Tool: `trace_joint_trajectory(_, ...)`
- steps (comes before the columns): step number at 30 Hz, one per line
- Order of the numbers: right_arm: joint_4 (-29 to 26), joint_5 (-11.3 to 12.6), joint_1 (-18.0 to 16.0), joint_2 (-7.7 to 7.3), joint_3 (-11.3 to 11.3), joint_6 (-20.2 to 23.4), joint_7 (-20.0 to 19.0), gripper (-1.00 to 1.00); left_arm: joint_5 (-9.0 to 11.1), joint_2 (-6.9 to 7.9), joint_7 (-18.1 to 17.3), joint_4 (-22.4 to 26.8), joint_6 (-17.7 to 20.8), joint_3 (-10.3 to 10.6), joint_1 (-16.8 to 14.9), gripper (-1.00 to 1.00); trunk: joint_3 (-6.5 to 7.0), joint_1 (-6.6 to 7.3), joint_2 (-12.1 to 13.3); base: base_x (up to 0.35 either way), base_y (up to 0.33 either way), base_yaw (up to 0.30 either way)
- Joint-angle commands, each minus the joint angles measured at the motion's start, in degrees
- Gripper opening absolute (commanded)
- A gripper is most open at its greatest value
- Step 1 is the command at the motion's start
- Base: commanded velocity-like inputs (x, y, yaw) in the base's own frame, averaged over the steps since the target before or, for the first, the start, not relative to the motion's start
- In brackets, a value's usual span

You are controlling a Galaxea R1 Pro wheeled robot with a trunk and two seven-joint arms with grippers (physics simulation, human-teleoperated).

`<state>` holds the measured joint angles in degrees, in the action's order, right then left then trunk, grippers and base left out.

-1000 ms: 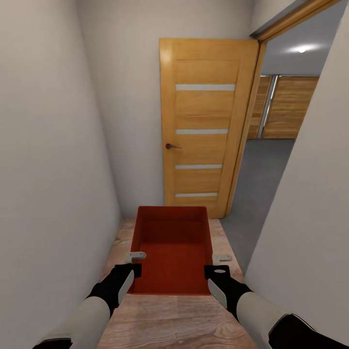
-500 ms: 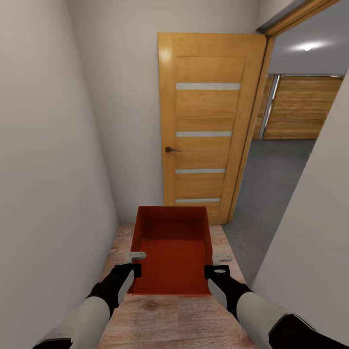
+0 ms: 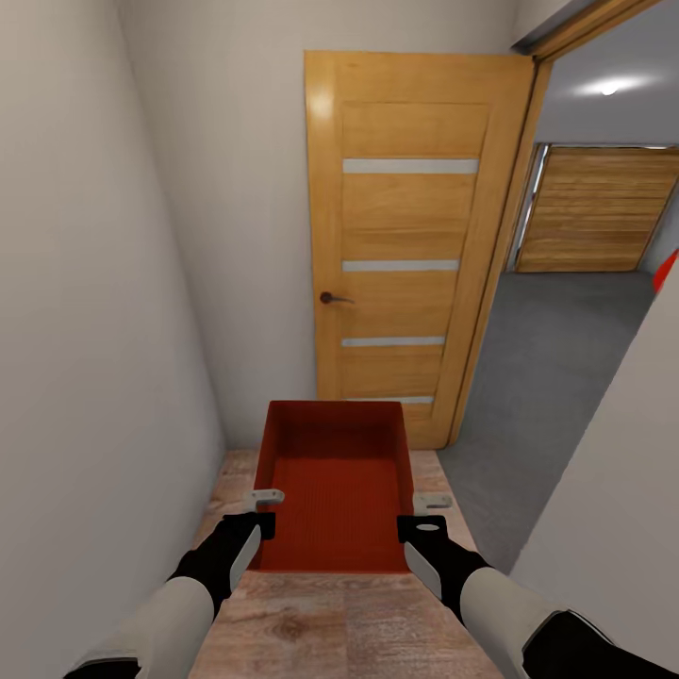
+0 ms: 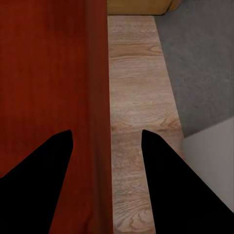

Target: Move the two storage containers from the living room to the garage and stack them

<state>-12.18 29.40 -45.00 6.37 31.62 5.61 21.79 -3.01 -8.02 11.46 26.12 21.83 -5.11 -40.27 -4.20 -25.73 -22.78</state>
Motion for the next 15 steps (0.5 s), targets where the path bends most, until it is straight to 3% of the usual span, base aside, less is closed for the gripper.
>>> trace_joint_trajectory(1, -1.80, -0.40, -0.09, -0.04, -1.29, 0.37, 0.09, -1.00, -1.65, 0.46, 0.31, 0.06, 0.59, -0.52, 0.01, -1.00, -0.13, -0.05, -0.13, 0.098, 0.000, 0.000)
trace_joint_trajectory(11, -1.80, -0.40, -0.09, -0.11, -1.29, 0.37, 0.09, -1.00, -1.65, 0.46, 0.38, 0.15, 0.62, -0.71, 0.01, -1.00, -0.13, -0.05, -0.13, 0.018, 0.000, -0.002)
trace_joint_trajectory(15, -1.80, -0.40, -0.09, -0.05, -1.29, 0.37, 0.09, -1.00, -1.65, 0.46, 0.35, 0.12, 0.66, -0.65, 0.01, -1.00, -0.13, -0.05, -0.13, 0.001, 0.000, -0.129)
